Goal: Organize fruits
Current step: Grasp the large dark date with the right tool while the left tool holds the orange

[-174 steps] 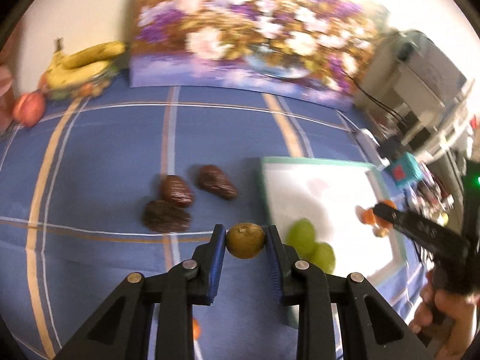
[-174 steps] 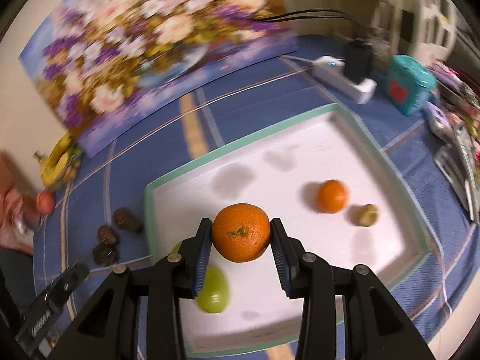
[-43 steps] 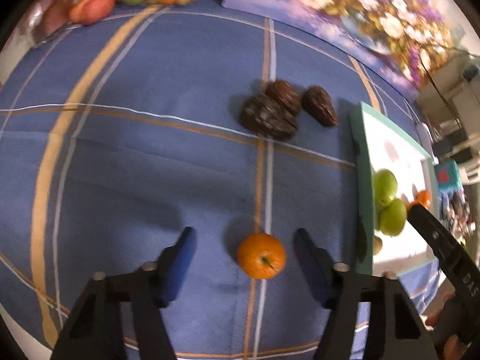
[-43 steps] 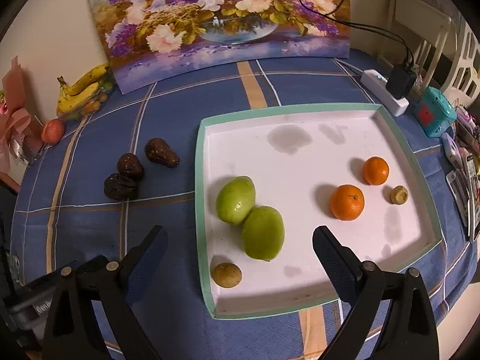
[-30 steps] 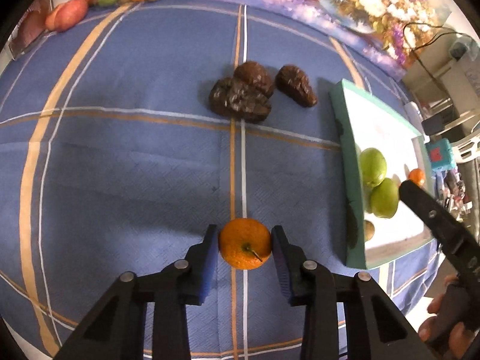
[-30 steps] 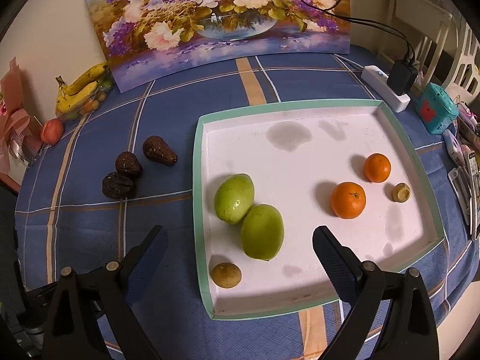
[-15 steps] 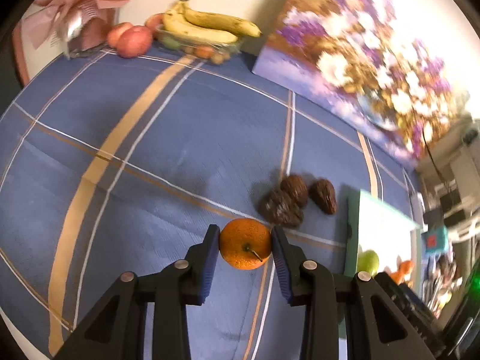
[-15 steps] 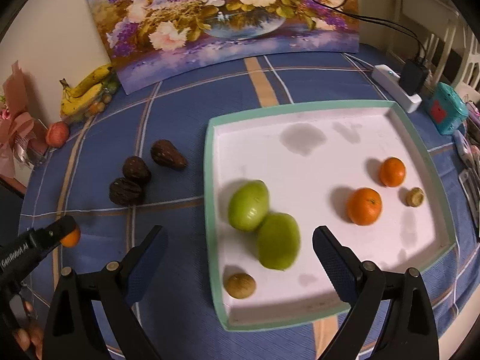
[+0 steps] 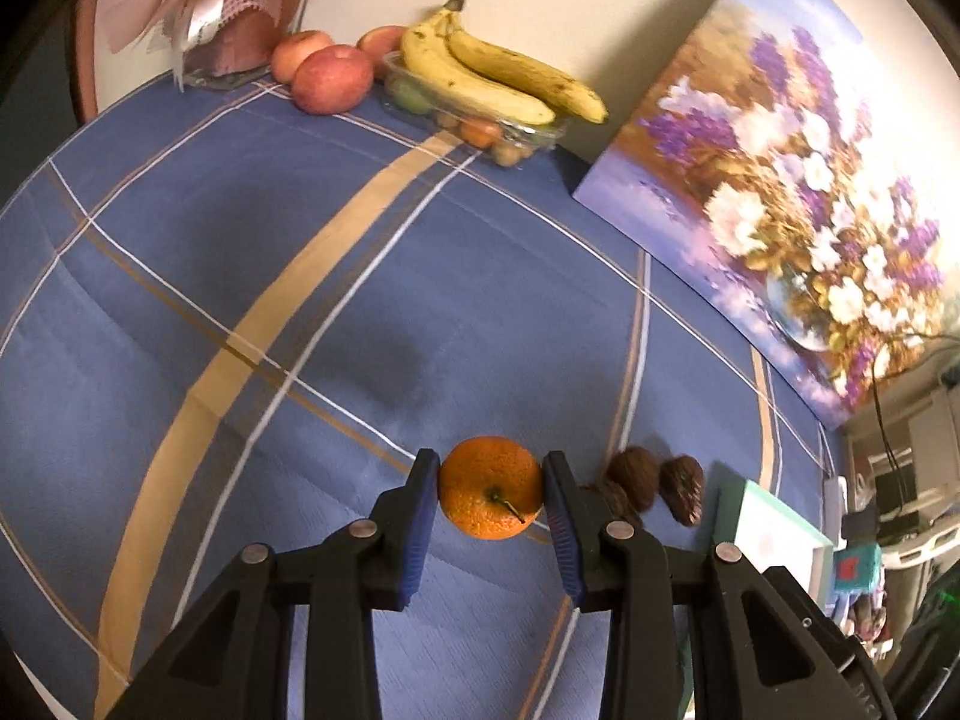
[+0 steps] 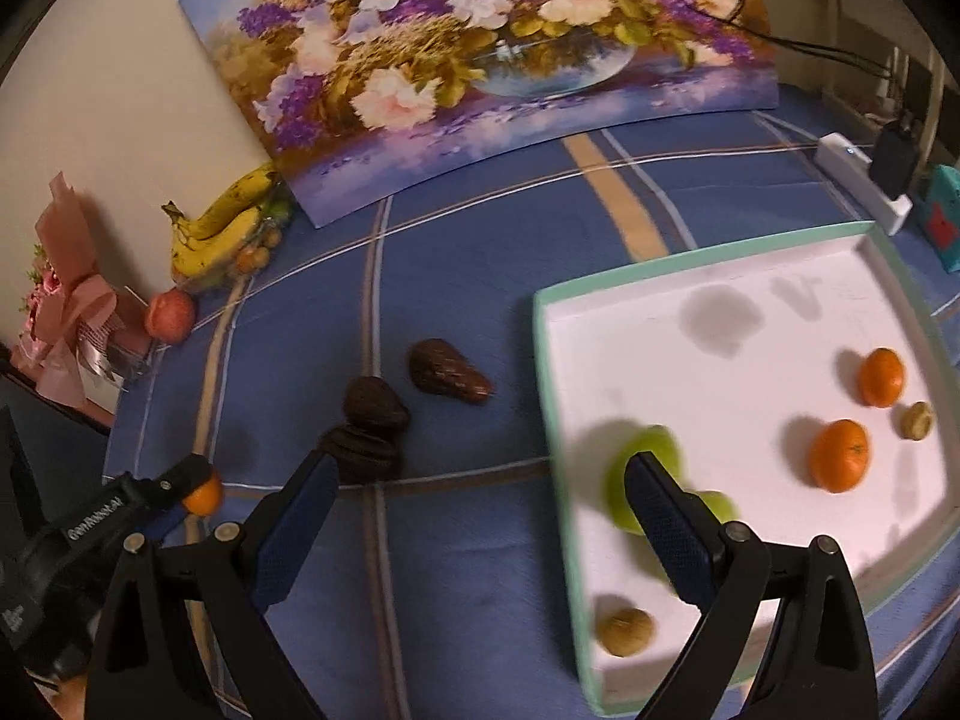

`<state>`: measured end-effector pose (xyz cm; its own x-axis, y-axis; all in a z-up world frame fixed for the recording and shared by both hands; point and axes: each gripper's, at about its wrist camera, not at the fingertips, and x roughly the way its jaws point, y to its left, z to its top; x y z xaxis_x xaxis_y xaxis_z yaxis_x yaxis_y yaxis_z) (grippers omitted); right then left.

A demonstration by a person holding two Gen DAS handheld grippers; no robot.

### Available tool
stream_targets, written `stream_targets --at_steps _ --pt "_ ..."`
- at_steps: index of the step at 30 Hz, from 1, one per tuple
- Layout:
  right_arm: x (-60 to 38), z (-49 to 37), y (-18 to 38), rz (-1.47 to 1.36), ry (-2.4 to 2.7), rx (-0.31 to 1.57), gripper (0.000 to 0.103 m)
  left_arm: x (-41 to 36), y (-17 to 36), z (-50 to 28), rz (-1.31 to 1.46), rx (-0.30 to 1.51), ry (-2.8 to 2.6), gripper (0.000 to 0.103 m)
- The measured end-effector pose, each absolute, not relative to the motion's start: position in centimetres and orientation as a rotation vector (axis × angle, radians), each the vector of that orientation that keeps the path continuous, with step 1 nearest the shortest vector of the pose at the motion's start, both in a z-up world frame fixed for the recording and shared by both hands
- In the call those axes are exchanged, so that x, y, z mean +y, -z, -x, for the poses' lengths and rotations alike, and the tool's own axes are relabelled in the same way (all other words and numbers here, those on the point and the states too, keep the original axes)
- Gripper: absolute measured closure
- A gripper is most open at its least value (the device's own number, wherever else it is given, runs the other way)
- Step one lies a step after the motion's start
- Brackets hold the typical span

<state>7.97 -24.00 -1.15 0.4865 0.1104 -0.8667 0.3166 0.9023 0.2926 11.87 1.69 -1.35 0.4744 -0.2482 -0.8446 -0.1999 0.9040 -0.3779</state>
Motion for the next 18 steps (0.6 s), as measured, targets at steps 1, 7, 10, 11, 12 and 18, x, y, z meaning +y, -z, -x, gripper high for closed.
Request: stream_targets --at_steps 1,7,10,11,12,18 --pt "-23.5 -8.4 1.3 -0.449 0.121 1.072 0.008 2.1 1.6 -12.1 0.473 1.089 0.023 0.066" --pt "-19.7 -11.3 3.4 -0.403 0.06 1.147 0.014 5.0 3.0 -13.2 0.526 1.101 -0.03 0.066" --pt "-18.5 -12.3 4.7 -0.383 0.049 1.184 0.014 6.1 3.3 -13.5 0.54 1.103 -0.05 0.066" --pt "-18.2 -12.4 5.0 -0.376 0.049 1.191 0.014 6.4 3.5 -13.6 0.545 1.104 -0.055 0.066" --pt "-17.7 -12.8 5.5 -0.364 0.047 1.203 0.015 6.5 3.6 -13.7 0.549 1.106 -0.059 0.066" --pt "-16.2 -14.3 7.7 -0.33 0.043 1.256 0.015 6.9 4.1 -13.8 0.567 1.12 -0.06 0.066"
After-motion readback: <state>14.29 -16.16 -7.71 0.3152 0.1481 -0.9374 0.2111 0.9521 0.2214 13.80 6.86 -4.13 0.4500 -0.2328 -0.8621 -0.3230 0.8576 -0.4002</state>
